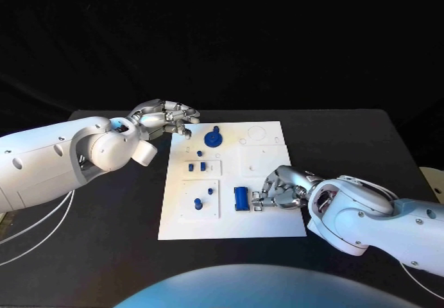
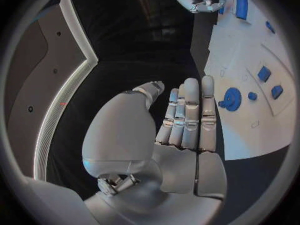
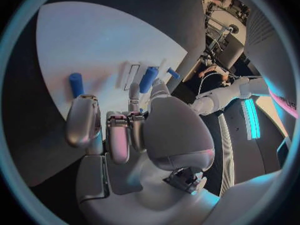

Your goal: Assemble the parts on the task board

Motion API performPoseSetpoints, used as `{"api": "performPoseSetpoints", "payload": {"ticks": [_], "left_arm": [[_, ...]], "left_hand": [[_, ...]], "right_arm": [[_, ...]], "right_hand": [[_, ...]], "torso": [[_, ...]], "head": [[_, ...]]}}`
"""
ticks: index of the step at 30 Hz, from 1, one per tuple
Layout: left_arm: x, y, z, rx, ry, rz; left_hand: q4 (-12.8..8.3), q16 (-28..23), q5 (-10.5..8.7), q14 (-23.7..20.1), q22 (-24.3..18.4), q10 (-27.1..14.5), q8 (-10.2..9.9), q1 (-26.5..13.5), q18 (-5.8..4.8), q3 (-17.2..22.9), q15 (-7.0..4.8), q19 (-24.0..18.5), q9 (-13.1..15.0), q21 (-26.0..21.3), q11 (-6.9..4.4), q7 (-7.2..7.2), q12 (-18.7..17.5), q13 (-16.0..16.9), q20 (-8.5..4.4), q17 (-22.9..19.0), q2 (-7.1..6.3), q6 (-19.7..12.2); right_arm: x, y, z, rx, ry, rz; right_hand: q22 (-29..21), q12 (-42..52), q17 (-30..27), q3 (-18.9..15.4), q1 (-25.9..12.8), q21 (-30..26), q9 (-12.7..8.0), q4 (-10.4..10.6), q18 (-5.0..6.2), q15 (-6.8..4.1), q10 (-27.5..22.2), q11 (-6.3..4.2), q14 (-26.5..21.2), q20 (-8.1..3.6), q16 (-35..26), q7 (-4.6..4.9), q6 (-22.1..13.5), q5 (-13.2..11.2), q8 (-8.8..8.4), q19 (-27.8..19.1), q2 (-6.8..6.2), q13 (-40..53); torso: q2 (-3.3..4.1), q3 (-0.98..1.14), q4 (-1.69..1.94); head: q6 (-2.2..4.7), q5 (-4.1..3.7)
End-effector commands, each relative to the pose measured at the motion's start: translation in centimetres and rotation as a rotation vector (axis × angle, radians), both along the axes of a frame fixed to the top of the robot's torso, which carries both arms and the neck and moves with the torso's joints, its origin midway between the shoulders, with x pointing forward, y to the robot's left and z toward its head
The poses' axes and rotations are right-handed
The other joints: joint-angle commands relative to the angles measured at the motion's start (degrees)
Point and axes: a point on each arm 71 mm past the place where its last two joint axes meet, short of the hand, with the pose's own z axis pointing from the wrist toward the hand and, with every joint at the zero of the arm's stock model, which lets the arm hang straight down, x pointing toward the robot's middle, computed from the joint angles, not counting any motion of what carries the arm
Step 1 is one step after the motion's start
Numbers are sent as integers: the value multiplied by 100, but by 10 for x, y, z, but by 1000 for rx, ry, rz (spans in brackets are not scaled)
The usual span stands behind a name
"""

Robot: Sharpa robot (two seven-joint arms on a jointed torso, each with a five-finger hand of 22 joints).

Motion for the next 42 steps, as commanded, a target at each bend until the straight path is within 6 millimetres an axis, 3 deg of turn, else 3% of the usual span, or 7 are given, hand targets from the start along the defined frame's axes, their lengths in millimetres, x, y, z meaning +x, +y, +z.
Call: {"api": "performPoseSetpoints", "payload": {"ticks": [1, 6, 10, 14, 18, 26, 42], "left_arm": [[0, -2, 1, -9, -4, -14], [-1, -2, 2, -19, -13, -20], [-1, -2, 2, -22, -17, -21], [-1, -3, 2, -24, -18, -23], [-1, -4, 2, -26, -19, -25], [-1, -3, 2, -26, -19, -24], [-1, -5, 2, -29, -13, -34]], "left_hand": [[17, -27, -17, -2, -7, -7, -20, -32, 60, -15, 25, 5, 8, -34, 36, -3, -31, 6, 42, 9, 13, -11], [73, -26, 17, -19, -33, -6, -39, -99, 59, -89, 31, -3, 27, -53, 39, 5, -30, 16, 48, 12, -20, -13], [78, -26, 21, -19, -35, -6, -40, -104, 59, -93, 31, -3, 27, -54, 39, 5, -29, 16, 49, 12, -21, -13], [78, -26, 21, -19, -35, -6, -40, -104, 59, -93, 31, -3, 27, -54, 39, 5, -29, 16, 49, 12, -21, -13], [85, -25, 27, -20, -37, -6, -42, -109, 59, -101, 31, -4, 29, -56, 39, 4, -29, 17, 49, 13, -23, -14], [150, -18, -56, -21, -60, -6, -58, -162, 61, -171, 31, 0, 43, -69, 35, 4, -22, 28, 52, 17, -23, -14], [214, -14, -99, -23, -79, -8, -73, -199, 62, -216, 31, 4, 52, -79, 34, 5, -16, 37, 53, 19, 4, -17]], "right_arm": [[5, -12, 13, 49, -97, -32], [9, -41, 20, 6, -139, -76], [10, -60, 20, -41, -161, -98], [9, -72, 17, -83, -155, -113], [6, -77, 10, -119, -123, -122], [1, -76, -8, -166, -61, -128], [1, -56, -21, -172, -23, -95]], "right_hand": [[642, -33, 1507, -33, 116, -73, 16, -2, -16, -32, 372, -25, 596, -7, 23, 34, -120, 30, -51, -7, -1, 1166], [650, -43, 1507, -44, 336, -85, 54, -7, -19, 12, 365, 32, 596, 23, 23, 102, -310, 84, -170, -10, 0, 1161], [648, -81, 1507, -52, 516, -116, 55, -8, -15, 43, 341, 65, 596, 51, 23, 140, -376, 116, -276, -20, -3, 1130], [674, -63, 1507, -63, 652, -64, -33, -6, -26, 71, 354, 96, 596, 77, 23, 177, -397, 121, -444, -4, 49, 1149], [675, -66, 1507, -69, 667, -66, -48, -6, -26, 74, 353, 99, 596, 81, 23, 180, -388, 116, -466, -3, 53, 1146], [680, -90, 1507, -182, 570, -80, -104, 8, -23, 81, 341, 103, 596, 95, 23, 180, -248, 18, -544, -1, 38, 1128], [682, -90, 1507, -199, 559, -94, -122, -1, -20, 77, 343, 95, 596, 96, 23, 166, -182, -50, -582, -1, 78, 1130]], "torso": [[-4, -1, -4], [4, -10, -7], [1, 2, -15], [5, 10, -9], [6, 6, 3], [11, 3, 6], [9, 5, 14]], "head": [[1, -45], [1, -111], [1, -143], [1, -158], [1, -162], [1, -127], [1, -150]]}}
